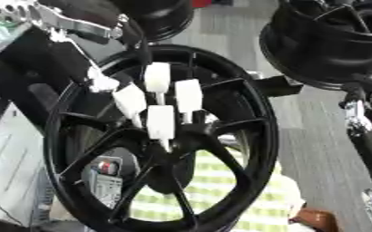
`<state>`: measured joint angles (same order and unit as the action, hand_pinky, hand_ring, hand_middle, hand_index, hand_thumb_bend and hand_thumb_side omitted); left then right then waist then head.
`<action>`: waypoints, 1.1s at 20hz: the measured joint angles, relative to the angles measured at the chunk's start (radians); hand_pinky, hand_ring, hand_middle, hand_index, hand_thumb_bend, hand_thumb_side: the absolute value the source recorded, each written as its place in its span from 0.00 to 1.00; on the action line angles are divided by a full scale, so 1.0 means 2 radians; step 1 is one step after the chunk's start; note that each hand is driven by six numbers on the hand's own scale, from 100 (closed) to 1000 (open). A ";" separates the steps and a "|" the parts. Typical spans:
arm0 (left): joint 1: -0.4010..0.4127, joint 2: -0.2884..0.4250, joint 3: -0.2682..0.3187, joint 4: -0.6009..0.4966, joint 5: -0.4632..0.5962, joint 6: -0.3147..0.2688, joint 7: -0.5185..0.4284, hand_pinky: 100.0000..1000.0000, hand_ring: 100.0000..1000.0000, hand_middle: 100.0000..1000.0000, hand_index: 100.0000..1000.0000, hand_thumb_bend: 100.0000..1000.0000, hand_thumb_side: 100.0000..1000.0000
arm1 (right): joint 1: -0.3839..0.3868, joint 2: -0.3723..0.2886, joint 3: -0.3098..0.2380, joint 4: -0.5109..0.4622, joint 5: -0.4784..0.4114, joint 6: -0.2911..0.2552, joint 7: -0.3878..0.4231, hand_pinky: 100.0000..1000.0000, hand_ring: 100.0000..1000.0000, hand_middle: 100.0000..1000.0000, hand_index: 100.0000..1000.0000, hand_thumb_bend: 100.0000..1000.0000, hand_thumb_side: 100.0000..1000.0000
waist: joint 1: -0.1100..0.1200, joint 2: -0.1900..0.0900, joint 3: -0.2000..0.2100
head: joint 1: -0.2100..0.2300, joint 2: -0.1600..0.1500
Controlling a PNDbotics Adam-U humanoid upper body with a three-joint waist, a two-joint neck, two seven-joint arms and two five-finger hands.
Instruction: Pull the pin out of the wheel hub.
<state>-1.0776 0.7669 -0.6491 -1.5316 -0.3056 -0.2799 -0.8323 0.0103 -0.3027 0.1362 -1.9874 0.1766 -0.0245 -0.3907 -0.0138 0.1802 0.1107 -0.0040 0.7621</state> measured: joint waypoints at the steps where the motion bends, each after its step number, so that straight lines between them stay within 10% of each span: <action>1: 0.000 -0.002 -0.002 0.006 -0.001 -0.001 0.001 0.78 0.76 0.73 0.87 0.16 0.56 | 0.000 0.000 0.000 0.000 0.000 0.000 0.000 0.68 0.84 0.64 0.79 0.00 0.62 | 0.000 0.000 0.000 | 0.000 0.000; 7: 0.000 -0.002 -0.006 0.019 -0.002 -0.005 0.005 0.79 0.76 0.74 0.85 0.34 0.69 | 0.000 0.000 0.000 0.000 0.000 0.000 0.000 0.68 0.84 0.64 0.79 0.00 0.62 | 0.000 0.000 0.000 | 0.000 0.001; 22: 0.006 -0.002 0.000 0.038 -0.018 -0.022 0.022 0.78 0.76 0.76 0.80 0.39 0.39 | 0.000 0.000 0.000 0.000 0.000 -0.001 0.001 0.68 0.84 0.64 0.79 0.00 0.62 | 0.000 0.000 -0.002 | 0.002 0.001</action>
<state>-1.0647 0.7637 -0.6495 -1.4549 -0.3412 -0.3236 -0.7886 0.0093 -0.3026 0.1362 -1.9874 0.1759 -0.0260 -0.3891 -0.0139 0.1804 0.1070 0.0006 0.7647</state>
